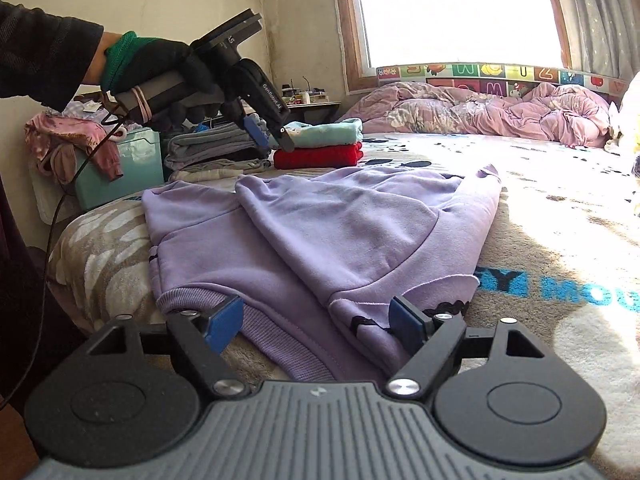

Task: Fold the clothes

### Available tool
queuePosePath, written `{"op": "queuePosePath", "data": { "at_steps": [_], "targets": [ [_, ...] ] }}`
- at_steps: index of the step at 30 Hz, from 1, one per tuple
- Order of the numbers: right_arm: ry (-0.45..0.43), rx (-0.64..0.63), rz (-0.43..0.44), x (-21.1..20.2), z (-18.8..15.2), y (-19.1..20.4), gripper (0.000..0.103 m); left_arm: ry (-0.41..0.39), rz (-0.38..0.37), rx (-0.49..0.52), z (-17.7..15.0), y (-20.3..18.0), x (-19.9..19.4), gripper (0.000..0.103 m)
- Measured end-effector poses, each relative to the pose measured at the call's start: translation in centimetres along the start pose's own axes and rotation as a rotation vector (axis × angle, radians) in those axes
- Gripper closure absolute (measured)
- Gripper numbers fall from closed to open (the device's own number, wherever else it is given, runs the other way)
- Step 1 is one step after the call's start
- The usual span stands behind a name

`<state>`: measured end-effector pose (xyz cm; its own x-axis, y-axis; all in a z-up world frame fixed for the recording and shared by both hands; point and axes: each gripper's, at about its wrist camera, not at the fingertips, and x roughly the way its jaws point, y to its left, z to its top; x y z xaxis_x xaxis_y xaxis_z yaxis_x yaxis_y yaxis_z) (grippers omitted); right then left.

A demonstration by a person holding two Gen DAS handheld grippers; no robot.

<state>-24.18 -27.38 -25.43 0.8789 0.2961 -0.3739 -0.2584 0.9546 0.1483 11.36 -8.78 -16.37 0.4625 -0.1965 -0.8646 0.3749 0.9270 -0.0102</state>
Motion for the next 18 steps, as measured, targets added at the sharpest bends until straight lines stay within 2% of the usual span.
{"op": "queuePosePath", "data": {
  "at_steps": [5,7,8,9,10,13,15,18],
  "targets": [
    [0.000,0.007,-0.008,0.4,0.2,0.2,0.023,0.004,-0.103,-0.234,-2.4,3.3,0.7,0.052],
    [0.001,0.007,-0.012,0.5,0.2,0.3,0.023,0.000,-0.131,-0.261,-2.8,3.3,0.9,0.052],
    [0.002,0.007,-0.014,0.6,0.2,0.3,0.023,-0.005,-0.130,-0.258,-2.9,3.1,1.0,0.052],
    [0.002,0.007,-0.016,0.7,0.2,0.4,0.023,-0.012,-0.125,-0.252,-3.0,2.9,1.0,0.057],
    [0.002,0.005,-0.018,0.8,0.2,0.4,0.023,-0.014,-0.132,-0.242,-3.0,2.7,1.1,0.072],
    [-0.004,-0.008,-0.031,0.8,0.2,0.7,0.024,-0.053,-0.108,-0.114,-3.0,0.8,0.9,0.095],
    [-0.020,-0.033,-0.055,0.7,0.2,0.9,0.024,-0.095,-0.103,-0.055,-3.0,0.1,0.0,0.095],
    [-0.019,-0.037,-0.063,0.9,0.1,0.9,0.024,-0.164,-0.118,-0.019,-2.7,0.0,-2.3,0.096]
  ]
}}
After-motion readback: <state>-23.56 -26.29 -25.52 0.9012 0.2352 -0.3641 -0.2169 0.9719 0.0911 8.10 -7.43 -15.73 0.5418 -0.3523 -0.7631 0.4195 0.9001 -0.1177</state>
